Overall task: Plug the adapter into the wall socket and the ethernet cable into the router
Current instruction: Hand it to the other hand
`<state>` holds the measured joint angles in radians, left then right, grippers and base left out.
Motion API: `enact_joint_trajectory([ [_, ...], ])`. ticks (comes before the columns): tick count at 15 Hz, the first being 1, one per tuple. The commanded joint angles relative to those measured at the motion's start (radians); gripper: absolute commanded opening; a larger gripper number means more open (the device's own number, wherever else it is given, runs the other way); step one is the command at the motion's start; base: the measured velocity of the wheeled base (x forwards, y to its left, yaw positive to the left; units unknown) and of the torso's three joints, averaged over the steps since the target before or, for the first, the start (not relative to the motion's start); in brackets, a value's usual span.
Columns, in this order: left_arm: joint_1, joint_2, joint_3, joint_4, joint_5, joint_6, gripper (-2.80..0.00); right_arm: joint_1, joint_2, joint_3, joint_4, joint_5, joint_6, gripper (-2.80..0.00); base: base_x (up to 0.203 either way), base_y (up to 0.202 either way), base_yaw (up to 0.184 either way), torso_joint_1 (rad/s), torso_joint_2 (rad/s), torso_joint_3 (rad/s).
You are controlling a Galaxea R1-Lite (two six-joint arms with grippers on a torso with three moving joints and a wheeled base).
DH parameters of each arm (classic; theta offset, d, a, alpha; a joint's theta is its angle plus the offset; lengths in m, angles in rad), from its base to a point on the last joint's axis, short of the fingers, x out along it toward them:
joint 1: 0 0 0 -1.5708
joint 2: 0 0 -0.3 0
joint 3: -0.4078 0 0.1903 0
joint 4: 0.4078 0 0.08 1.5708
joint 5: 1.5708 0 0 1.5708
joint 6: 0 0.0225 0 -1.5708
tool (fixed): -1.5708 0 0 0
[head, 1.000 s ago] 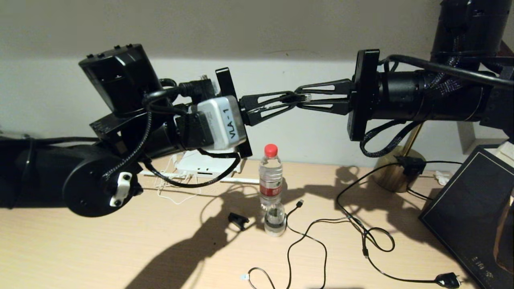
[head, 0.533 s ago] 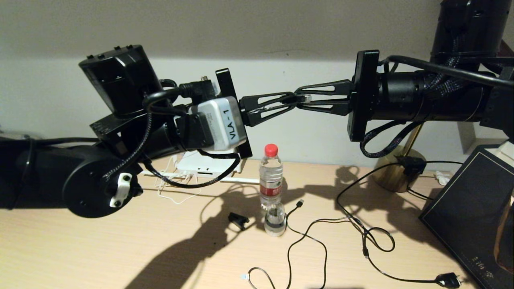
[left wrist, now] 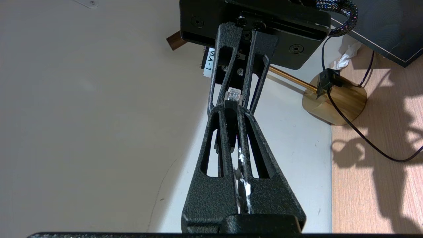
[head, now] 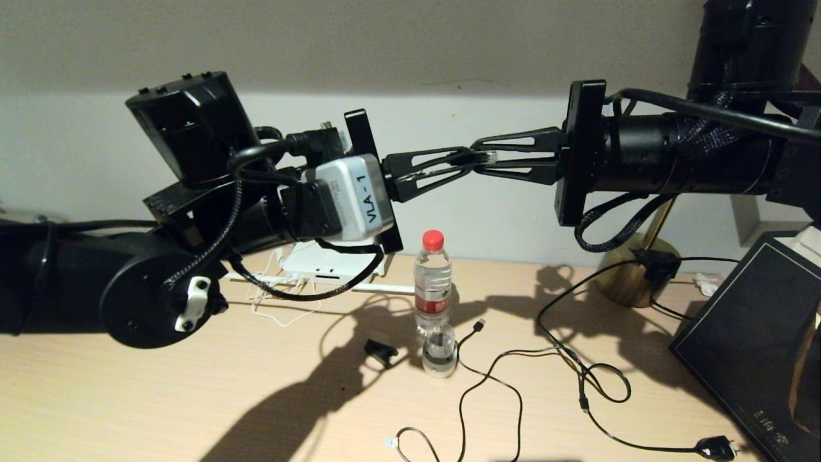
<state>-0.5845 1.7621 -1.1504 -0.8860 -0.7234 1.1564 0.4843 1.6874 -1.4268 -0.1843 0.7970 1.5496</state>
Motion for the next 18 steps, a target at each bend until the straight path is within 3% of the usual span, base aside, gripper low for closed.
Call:
enact_joint_trajectory([
  [1, 0.000, -0.003, 0.008, -0.005, -0.004, 0.006, -2.80, 0.000, -0.002, 0.000, -0.001, 0.004, 0.003, -2.80, 0.000, 0.000, 0.000, 0.000, 0.00, 0.000],
  [2, 0.000, -0.004, 0.012, -0.005, -0.004, 0.006, -2.80, 0.000, 0.000, 0.000, -0.001, 0.003, 0.004, 0.00, 0.000, 0.000, 0.000, 0.000, 0.00, 0.000],
  [7, 0.003, -0.037, 0.055, -0.004, -0.004, 0.001, -2.80, -0.016, -0.002, 0.001, -0.003, -0.009, 0.003, 0.00, 0.000, 0.000, 0.000, 0.000, 0.00, 0.000],
  [12, 0.049, -0.110, 0.183, -0.007, 0.003, -0.118, -2.80, -0.041, -0.024, 0.009, -0.001, -0.009, 0.003, 0.00, 0.000, 0.000, 0.000, 0.000, 0.00, 0.000],
  [18, 0.053, -0.047, 0.079, -0.016, 0.054, -0.080, -2.80, -0.003, -0.019, 0.014, -0.001, -0.005, 0.007, 0.00, 0.000, 0.000, 0.000, 0.000, 0.00, 0.000],
])
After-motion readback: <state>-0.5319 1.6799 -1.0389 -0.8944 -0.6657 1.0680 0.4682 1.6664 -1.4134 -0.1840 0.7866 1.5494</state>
